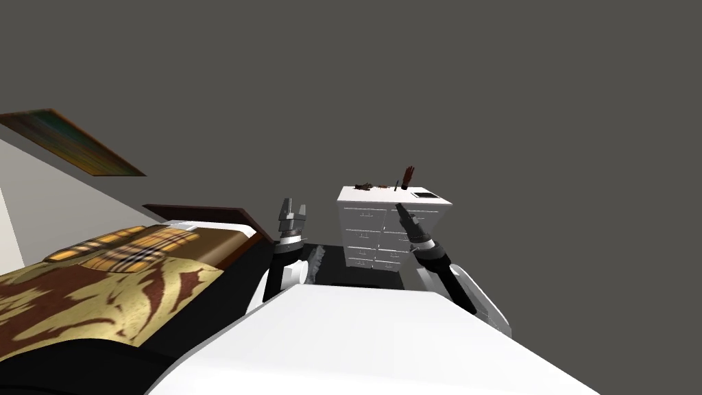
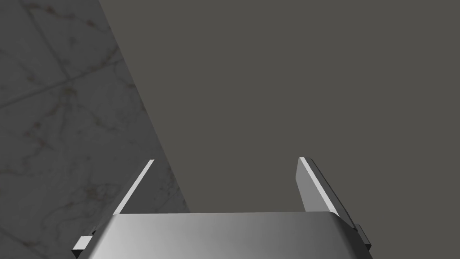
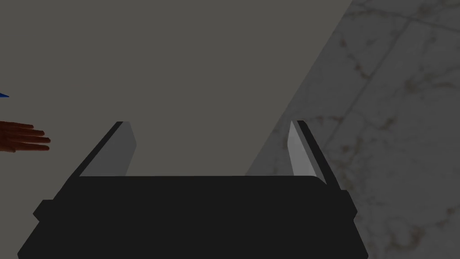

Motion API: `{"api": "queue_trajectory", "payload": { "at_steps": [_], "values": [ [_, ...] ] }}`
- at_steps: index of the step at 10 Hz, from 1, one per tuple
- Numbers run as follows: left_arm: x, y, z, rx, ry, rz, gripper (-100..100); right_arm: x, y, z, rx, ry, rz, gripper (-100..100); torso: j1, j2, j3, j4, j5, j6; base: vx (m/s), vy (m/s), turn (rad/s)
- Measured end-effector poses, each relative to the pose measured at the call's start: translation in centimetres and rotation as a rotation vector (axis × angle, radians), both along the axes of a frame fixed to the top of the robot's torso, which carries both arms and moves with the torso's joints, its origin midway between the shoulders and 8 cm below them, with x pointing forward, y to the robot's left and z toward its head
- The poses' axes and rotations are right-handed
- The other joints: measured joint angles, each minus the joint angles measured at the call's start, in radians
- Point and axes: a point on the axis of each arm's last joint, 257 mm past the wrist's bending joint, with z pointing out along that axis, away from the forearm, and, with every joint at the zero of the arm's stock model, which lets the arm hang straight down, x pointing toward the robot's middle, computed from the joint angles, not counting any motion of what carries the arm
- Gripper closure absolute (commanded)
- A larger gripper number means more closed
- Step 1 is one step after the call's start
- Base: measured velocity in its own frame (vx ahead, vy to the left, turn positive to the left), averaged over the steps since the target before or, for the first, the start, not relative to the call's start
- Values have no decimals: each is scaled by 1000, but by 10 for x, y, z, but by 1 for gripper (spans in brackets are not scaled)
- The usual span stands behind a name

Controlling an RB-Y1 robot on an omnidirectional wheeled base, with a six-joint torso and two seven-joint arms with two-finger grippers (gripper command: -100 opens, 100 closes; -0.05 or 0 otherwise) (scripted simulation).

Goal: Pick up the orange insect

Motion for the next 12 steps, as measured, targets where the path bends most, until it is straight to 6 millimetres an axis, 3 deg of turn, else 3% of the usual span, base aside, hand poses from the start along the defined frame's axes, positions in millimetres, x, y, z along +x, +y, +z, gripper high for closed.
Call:
{"api": "queue_trajectory", "payload": {
  "at_steps": [7, 12],
  "values": [
    [0, 0, 0, 0, 0, 0, 0, 8, 30, -45, -335, -48, 75, -100, 0, 1, 1, 0, 0, 0, -119, 15, 31],
    [0, 0, 0, 0, 0, 0, 0, 11, 33, -78, -560, -75, 125, -100, 0, -2, -1, 0, 0, 0, -78, 23, 38]
  ]
}}
